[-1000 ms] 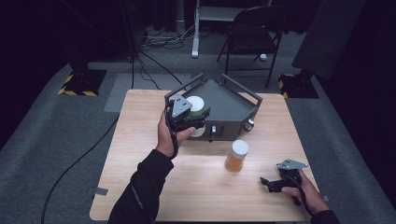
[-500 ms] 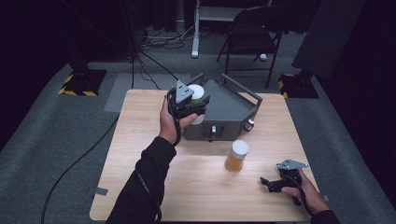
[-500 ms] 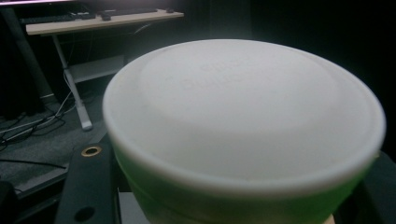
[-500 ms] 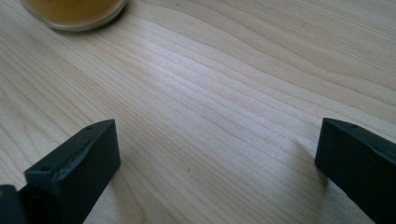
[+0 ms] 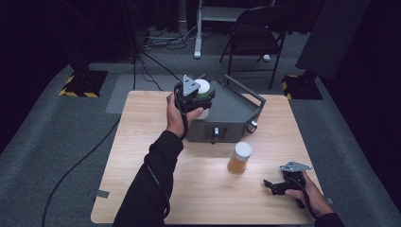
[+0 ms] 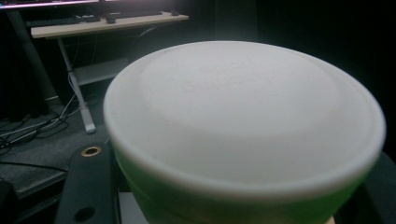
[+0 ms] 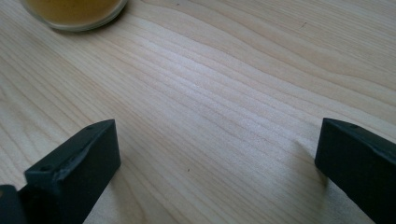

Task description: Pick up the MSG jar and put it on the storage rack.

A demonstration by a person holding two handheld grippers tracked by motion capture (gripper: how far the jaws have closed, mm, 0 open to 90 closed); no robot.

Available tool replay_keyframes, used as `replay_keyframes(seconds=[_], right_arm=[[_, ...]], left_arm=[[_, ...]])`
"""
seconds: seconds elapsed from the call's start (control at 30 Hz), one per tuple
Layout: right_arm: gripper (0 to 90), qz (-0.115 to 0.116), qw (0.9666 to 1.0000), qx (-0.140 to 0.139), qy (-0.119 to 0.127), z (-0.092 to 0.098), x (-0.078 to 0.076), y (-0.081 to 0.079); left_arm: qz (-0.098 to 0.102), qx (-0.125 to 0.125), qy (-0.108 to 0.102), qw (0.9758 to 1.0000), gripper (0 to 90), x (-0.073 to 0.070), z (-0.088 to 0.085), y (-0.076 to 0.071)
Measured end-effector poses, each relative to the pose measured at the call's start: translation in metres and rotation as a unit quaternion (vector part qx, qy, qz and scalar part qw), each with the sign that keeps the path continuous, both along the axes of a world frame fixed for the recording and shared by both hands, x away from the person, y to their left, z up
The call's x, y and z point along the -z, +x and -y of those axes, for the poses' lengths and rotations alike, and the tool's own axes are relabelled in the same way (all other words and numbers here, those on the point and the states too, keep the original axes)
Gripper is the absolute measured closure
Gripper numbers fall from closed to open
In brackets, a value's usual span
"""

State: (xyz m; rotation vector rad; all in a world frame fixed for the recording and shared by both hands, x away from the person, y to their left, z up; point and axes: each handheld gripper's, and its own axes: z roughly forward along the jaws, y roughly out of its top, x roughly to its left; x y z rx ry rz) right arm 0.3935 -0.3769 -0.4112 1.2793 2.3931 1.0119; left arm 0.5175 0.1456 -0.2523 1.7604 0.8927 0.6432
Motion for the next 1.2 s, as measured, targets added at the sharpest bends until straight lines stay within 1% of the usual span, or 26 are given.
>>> replay_keyframes(seconds=[0.07, 0.13, 0.2, 0.3, 0.43, 0.5, 0.6, 0.67, 0.77, 1.0, 1.2], right_arm=[[0.0, 0.000, 1.0000, 0.000, 0.000, 0.000, 0.000, 0.000], [0.0, 0.000, 1.0000, 0.000, 0.000, 0.000, 0.000, 0.000], [0.0, 0.000, 1.0000, 0.000, 0.000, 0.000, 0.000, 0.000], [0.0, 0.000, 1.0000, 0.000, 0.000, 0.000, 0.000, 0.000], [0.0, 0.000, 1.0000, 0.000, 0.000, 0.000, 0.000, 0.000], [0.0, 0.000, 1.0000, 0.000, 0.000, 0.000, 0.000, 0.000], [0.0, 0.000, 1.0000, 0.000, 0.000, 0.000, 0.000, 0.000], [0.0, 0.000, 1.0000, 0.000, 0.000, 0.000, 0.000, 0.000], [0.0, 0.000, 1.0000, 0.000, 0.000, 0.000, 0.000, 0.000], [0.0, 0.000, 1.0000, 0.000, 0.000, 0.000, 0.000, 0.000], [0.0, 0.000, 1.0000, 0.000, 0.000, 0.000, 0.000, 0.000]], left_arm=[[-0.001, -0.001, 0.001, 1.0000, 34.5, 0.000, 0.002, 0.003], [-0.006, -0.001, -0.008, 0.9999, 34.5, 0.004, 0.002, 0.009], [-0.009, -0.004, -0.012, 0.9999, 34.5, 0.005, 0.002, 0.011], [-0.011, -0.011, 0.001, 0.9999, 34.5, 0.008, 0.007, 0.016], [-0.014, -0.017, 0.004, 0.9997, 34.5, 0.011, 0.008, 0.020], [-0.016, -0.023, 0.013, 0.9995, 34.5, 0.013, 0.010, 0.023], [-0.020, -0.026, 0.017, 0.9993, 34.4, 0.015, 0.011, 0.026], [-0.024, -0.027, 0.025, 0.9990, 34.4, 0.018, 0.013, 0.029], [-0.029, -0.029, 0.025, 0.9988, 34.5, 0.021, 0.013, 0.031], [-0.035, -0.031, 0.034, 0.9983, 34.4, 0.026, 0.016, 0.033], [-0.040, -0.033, 0.035, 0.9980, 34.3, 0.029, 0.016, 0.035]])
